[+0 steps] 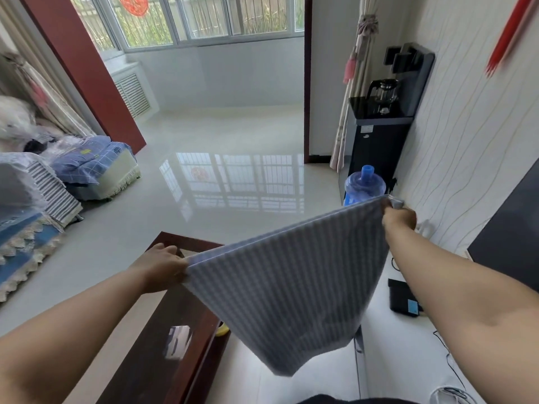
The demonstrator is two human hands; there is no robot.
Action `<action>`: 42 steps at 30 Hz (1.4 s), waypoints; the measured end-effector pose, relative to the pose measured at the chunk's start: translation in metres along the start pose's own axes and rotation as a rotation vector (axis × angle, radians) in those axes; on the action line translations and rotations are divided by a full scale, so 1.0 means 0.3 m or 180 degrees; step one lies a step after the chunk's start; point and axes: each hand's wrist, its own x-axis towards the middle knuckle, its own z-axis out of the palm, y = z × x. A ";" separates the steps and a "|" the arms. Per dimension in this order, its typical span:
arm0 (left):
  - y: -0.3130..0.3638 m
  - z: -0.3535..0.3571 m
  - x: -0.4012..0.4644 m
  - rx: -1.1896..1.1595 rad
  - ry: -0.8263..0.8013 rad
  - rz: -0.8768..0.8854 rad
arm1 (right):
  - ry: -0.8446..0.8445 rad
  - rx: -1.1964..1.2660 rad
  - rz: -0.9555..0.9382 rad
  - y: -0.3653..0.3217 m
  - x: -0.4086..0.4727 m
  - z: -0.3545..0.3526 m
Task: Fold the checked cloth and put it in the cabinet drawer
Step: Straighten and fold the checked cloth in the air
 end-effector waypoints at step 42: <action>-0.097 -0.087 -0.002 -0.4521 0.1853 -0.2349 | -0.0678 -0.0538 -0.0188 0.110 0.011 -0.120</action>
